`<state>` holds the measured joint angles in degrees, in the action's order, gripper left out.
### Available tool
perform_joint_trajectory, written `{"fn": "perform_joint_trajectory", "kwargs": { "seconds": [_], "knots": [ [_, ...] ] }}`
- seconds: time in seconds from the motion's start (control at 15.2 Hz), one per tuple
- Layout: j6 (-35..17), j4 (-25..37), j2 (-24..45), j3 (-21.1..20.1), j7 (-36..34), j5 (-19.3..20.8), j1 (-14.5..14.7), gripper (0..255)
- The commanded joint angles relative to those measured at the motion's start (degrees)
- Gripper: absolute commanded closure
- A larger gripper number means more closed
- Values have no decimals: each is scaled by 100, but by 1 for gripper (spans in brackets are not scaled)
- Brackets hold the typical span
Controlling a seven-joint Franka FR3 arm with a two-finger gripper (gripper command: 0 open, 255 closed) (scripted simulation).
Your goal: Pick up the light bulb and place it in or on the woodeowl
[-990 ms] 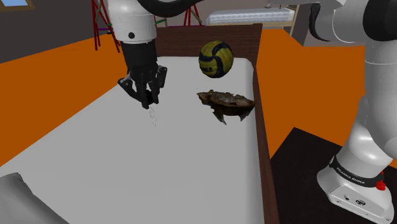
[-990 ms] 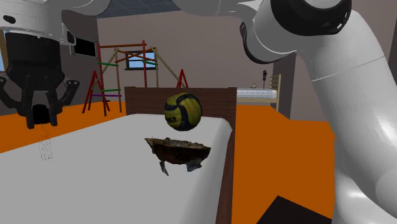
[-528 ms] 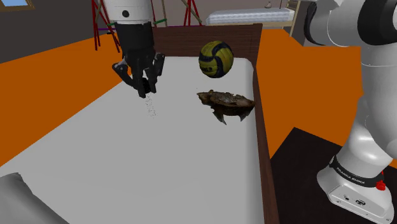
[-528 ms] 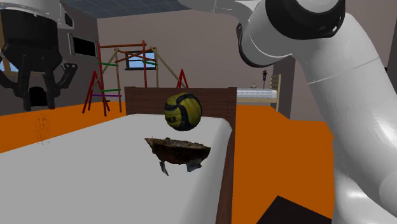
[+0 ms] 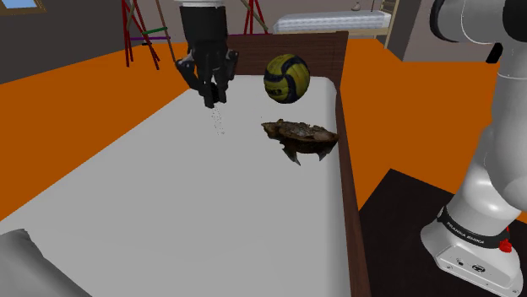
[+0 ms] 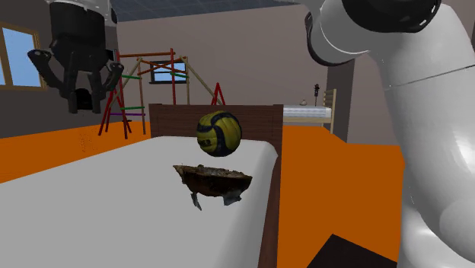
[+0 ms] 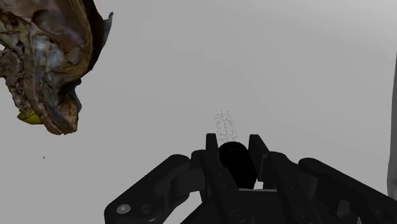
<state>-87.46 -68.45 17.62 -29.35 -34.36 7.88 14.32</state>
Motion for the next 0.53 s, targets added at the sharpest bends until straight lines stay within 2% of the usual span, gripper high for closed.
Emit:
{"fn": "perform_joint_trajectory", "kwargs": {
  "seconds": [0.0, 0.46],
  "knots": [
    [-145, -494, -390, 42, 264, -215, -303, 255],
    [-354, -1736, -1543, 433, 1342, -845, -1104, 255]
  ]
}}
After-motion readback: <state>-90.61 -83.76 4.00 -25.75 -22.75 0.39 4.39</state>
